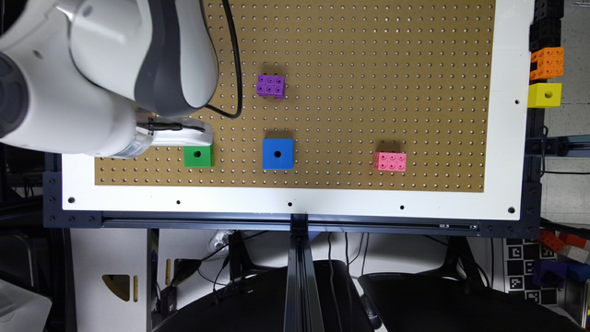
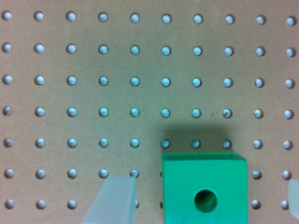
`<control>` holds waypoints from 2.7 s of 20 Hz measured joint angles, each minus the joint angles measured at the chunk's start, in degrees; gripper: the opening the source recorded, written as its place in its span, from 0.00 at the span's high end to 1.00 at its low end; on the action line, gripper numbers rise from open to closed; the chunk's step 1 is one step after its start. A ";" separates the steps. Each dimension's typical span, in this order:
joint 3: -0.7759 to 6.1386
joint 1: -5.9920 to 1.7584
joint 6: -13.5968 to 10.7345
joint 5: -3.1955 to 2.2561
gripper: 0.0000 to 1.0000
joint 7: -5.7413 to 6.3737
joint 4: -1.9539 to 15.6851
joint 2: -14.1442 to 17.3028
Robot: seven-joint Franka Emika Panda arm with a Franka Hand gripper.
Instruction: Pick up green block.
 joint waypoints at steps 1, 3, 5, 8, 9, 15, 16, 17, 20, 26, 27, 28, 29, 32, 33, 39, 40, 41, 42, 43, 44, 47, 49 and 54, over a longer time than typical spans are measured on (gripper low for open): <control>0.00 0.00 0.02 0.00 0.00 0.00 0.15 0.11; 0.00 0.00 0.01 0.00 0.00 0.00 0.28 0.20; 0.00 0.01 0.40 0.00 0.00 0.00 0.32 1.00; 0.01 0.06 1.76 0.00 0.00 0.00 0.49 2.46; 0.03 0.17 1.99 0.00 0.00 0.05 0.64 2.76; 0.29 1.61 2.03 -0.01 0.00 1.54 2.37 3.65; 0.29 1.68 2.03 -0.02 0.00 1.59 2.62 3.85; 0.29 1.69 2.03 -0.02 0.00 1.59 2.77 3.98; 0.29 1.69 2.04 -0.02 0.00 1.60 2.85 4.17; 0.28 1.69 4.10 -0.14 0.00 1.60 3.82 7.74; 0.28 1.69 4.10 -0.14 0.00 1.60 4.22 8.03; 0.28 1.70 4.10 -0.14 0.00 1.60 4.50 8.23; 0.28 1.70 4.10 -0.14 0.00 1.60 4.69 8.34; 0.28 1.70 4.09 -0.14 0.00 1.60 4.82 8.42; 0.28 1.70 4.09 -0.14 0.00 1.60 4.83 8.60; 0.25 1.73 5.54 -0.45 0.00 1.75 5.13 10.59; 0.24 1.73 5.54 -0.45 0.00 1.75 5.13 10.59; 0.24 1.73 5.54 -0.46 0.00 1.75 5.13 10.59; 0.24 1.74 5.54 -0.46 0.00 1.75 5.13 10.59; 0.24 1.75 5.54 -0.46 0.00 1.76 5.14 10.60; 0.24 1.76 5.55 -0.46 0.00 1.76 5.15 10.60; 0.24 1.79 5.56 -0.46 0.00 1.77 5.24 10.66; 0.24 1.80 5.56 -0.46 1.00 1.78 5.36 10.74; 0.27 1.76 5.53 -0.46 1.00 1.78 5.36 10.74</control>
